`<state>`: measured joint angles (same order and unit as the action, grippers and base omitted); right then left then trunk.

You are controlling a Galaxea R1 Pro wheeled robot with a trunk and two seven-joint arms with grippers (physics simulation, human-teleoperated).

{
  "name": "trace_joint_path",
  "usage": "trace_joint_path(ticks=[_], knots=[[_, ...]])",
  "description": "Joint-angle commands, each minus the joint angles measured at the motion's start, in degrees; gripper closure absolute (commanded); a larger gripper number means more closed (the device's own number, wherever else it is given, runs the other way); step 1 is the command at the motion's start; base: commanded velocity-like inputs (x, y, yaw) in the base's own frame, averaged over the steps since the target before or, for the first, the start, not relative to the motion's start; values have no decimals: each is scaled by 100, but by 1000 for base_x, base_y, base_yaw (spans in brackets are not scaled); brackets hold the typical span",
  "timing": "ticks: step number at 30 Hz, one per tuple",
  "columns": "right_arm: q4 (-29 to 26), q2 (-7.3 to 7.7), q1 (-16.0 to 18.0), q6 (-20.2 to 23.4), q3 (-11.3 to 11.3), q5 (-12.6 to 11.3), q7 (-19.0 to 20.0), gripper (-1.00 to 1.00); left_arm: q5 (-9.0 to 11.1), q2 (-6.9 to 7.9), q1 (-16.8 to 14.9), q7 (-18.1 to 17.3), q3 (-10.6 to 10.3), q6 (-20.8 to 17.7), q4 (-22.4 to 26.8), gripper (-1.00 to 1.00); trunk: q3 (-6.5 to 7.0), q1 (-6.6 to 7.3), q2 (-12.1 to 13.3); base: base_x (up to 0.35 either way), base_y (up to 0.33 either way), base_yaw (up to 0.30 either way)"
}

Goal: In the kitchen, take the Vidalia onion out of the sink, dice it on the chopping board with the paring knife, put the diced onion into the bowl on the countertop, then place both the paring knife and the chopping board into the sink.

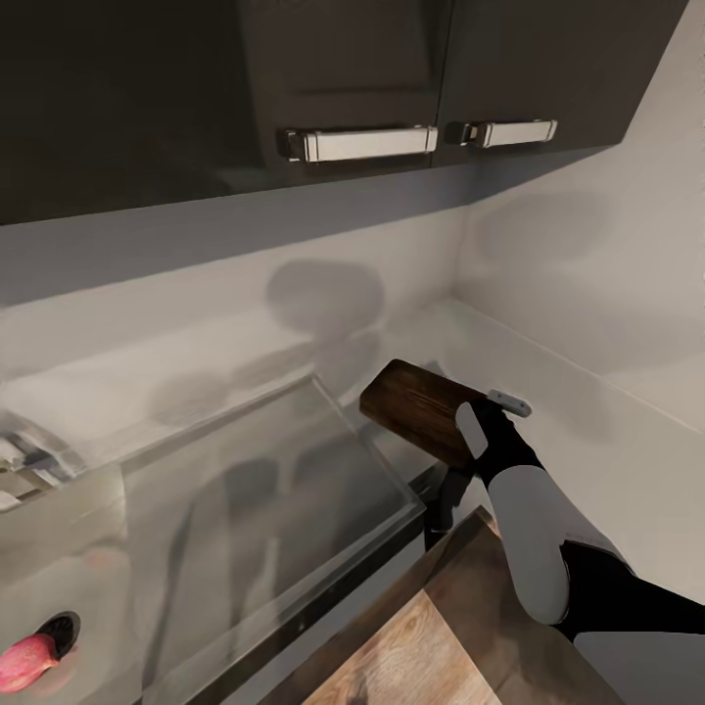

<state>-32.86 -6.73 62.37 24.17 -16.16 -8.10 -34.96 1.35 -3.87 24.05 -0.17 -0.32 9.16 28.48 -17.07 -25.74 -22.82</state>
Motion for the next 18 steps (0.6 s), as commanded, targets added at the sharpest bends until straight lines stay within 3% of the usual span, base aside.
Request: trace_joint_path(ticks=[1,7,18], knots=[[-10,-4,4,8,-8,-54,-30,100,14,0,3,-1,-3,7,9,-100,0,-4,-10,0,0,0],[-10,-10,4,9,-2,-60,-29,100,14,0,3,0,1,7,-4,-100,55,-4,-10,-26,0,0],[-16,-12,4,8,8,-69,-12,100,15,0,3,-9,5,7,-43,-100,141,-4,-10,-345,0,189]])
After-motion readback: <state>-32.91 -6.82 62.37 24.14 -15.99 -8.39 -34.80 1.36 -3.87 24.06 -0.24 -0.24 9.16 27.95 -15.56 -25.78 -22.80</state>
